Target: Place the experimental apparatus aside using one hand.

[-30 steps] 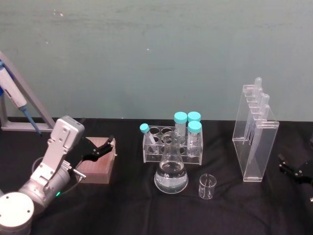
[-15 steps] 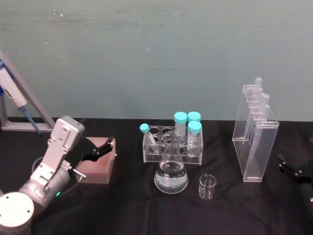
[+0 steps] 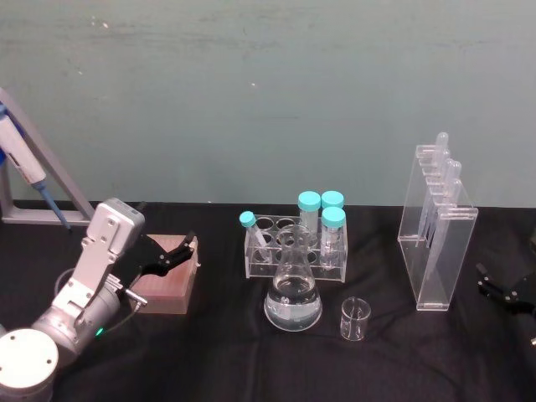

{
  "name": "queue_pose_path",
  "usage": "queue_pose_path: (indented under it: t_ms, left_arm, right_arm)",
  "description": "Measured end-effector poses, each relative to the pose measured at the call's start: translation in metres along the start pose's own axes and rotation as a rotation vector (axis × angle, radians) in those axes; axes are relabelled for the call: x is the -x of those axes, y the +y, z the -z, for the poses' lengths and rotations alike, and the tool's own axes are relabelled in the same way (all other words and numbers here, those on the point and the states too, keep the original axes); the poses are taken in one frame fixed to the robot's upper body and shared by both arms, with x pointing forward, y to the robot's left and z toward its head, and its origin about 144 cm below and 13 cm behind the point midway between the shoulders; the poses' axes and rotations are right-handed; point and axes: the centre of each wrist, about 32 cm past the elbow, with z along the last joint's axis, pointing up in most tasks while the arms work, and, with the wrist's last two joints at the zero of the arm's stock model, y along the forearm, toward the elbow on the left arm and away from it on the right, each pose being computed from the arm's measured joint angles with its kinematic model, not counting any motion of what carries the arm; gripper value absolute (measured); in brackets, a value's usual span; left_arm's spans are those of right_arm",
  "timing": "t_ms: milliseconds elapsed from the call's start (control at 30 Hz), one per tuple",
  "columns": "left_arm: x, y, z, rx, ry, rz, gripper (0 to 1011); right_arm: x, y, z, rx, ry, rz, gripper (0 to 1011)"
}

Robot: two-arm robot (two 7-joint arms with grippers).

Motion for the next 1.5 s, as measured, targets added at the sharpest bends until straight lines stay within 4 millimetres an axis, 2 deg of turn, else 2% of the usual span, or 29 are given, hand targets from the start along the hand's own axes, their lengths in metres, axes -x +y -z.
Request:
queue_pose_path:
  t_ms: [600, 1167, 1500]
  left_arm:
    - [0.0, 0.0, 0.0, 0.0, 0.0, 0.0, 1000]
    - [0.0, 0.0, 0.0, 0.0, 0.0, 0.0, 1000]
    - [0.0, 0.0, 0.0, 0.0, 0.0, 0.0, 1000]
  right_arm:
    - [0.002, -0.003, -0.002, -0.021, -0.012, 0.0, 1000]
    - [0.015, -0.027, -0.024, -0.095, 0.013, -0.026, 1000]
    - [0.03, -0.028, -0.035, -0.202, 0.047, -0.048, 1000]
